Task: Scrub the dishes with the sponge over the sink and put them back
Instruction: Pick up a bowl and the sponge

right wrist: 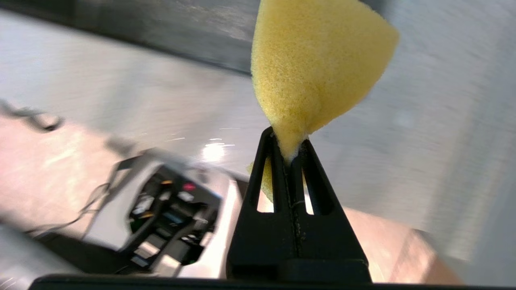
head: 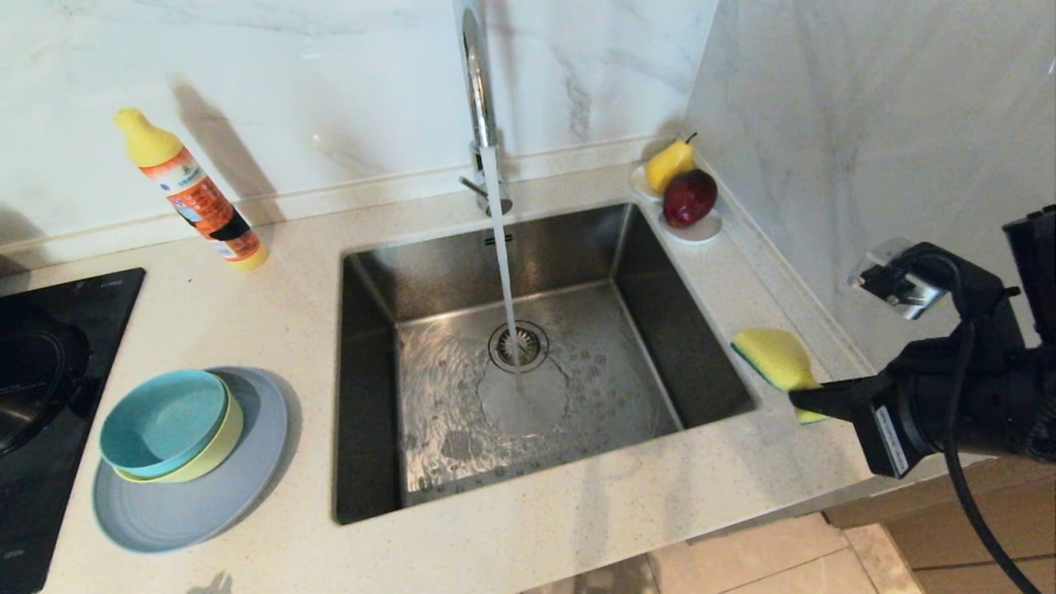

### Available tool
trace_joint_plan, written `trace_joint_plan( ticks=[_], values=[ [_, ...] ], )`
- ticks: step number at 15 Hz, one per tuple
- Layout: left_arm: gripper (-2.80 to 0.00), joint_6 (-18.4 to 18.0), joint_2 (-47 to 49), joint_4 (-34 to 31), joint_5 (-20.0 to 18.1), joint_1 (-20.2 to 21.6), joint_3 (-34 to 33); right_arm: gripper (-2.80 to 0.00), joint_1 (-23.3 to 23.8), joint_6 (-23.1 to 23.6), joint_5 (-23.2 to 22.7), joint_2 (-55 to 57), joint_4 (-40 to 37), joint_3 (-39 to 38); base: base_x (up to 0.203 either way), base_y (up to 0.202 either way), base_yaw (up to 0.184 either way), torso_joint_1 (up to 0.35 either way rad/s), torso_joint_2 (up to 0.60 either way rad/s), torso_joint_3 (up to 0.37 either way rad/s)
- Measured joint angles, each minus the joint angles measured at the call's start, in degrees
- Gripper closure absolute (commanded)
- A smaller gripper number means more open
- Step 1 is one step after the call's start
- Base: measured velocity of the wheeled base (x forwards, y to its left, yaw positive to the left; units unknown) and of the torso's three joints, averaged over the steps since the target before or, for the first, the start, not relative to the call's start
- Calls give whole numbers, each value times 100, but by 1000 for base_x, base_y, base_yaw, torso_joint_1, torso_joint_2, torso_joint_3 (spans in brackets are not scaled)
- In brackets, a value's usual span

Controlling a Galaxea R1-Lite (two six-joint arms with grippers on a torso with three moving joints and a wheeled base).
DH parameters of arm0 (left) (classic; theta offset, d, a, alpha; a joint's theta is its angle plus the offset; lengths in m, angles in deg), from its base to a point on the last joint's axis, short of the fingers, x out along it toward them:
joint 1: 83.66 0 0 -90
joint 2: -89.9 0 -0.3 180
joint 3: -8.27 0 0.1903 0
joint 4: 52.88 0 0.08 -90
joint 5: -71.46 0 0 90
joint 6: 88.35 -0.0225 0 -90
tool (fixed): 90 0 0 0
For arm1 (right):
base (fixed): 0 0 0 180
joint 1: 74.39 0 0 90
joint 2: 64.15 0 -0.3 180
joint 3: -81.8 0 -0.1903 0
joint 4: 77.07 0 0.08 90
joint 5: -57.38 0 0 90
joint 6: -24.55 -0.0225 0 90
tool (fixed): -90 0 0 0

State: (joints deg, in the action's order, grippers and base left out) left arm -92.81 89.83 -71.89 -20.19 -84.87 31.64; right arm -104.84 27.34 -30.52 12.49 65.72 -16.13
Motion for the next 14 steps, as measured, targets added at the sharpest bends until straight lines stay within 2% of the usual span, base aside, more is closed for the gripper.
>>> trace_joint_plan(
  ticks=[3, 5, 7, 10, 14],
  values=[
    [0, 0, 0, -1, 1, -2, 0, 0, -942, -328, 366, -294, -277, 88, 0, 0, 0, 0, 0, 0],
    [0, 0, 0, -1, 1, 0, 0, 0, -1583, -494, 776, -361, -314, 108, 0, 0, 0, 0, 0, 0],
    [0, 2, 0, -1, 1, 0, 0, 0, -1980, -542, 982, -338, -314, 130, 0, 0, 0, 0, 0, 0],
    [0, 0, 0, -3, 1, -2, 0, 0, -2388, -559, 1146, -119, -290, 282, 0, 0, 0, 0, 0, 0],
    [0, 0, 0, -1, 1, -2, 0, 0, -2515, -548, 1272, 249, -315, 651, 0, 0, 0, 0, 0, 0]
  ],
)
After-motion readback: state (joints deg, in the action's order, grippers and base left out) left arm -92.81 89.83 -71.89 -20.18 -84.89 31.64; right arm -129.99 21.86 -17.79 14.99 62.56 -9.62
